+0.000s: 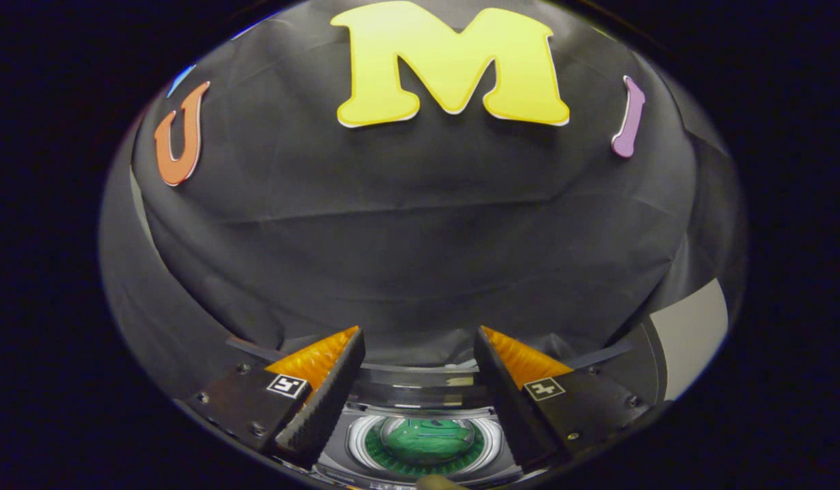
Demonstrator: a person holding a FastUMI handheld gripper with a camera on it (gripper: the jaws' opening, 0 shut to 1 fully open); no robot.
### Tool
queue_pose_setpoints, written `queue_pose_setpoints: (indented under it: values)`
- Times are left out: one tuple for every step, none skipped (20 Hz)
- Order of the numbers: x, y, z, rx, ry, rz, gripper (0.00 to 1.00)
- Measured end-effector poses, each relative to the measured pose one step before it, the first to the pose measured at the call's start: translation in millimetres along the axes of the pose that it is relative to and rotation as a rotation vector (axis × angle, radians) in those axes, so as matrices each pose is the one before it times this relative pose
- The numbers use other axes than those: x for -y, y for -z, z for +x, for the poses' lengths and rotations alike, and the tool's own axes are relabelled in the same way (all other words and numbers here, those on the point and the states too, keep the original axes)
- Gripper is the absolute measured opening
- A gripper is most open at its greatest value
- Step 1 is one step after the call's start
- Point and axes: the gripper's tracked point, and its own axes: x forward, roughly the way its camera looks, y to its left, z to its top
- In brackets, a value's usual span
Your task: Put the clothes into the washing machine and then close the washing machine lid.
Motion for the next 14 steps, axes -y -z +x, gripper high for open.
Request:
queue_pose_setpoints:
  values:
    - [-0.65,3.98,-4.26,0.00704,-0.00228,0.00068,1.0]
    - [0.01,1.1,-2.41,0.0064,-0.00308,-0.00134,1.0]
    - [0.34,0.85,-2.09,0.00928,-0.00352,-0.00385,1.0]
    - [-0.27,2.27,-2.29,0.00607,-0.0028,-0.00467,1.0]
    - [-0.41,1.68,-3.36,0.00689,-0.00134,-0.00207,1.0]
    - [0.29,0.91,-0.41,0.00683,-0.00047,-0.00233,1.0]
    - [-0.84,3.3,-4.73,0.00608,0.00066,-0.00319,1.0]
    - [-0.05,3.05,-4.64,0.00672,0.00059,-0.0038,1.0]
    - [-0.41,3.99,-4.57,0.00545,-0.00053,-0.00149,1.0]
    - [-1.02,2.0,-3.67,0.00396,-0.00096,-0.00158,1.0]
    - [0.2,2.39,-2.6,0.00338,-0.00166,-0.0026,1.0]
    - [-0.05,2.55,-3.22,0.00186,-0.00184,-0.00345,1.0]
    - [-0.97,3.57,-2.85,0.00268,-0.00271,-0.00539,1.0]
    - [-0.82,2.6,-3.28,0.00233,-0.00209,-0.00147,1.0]
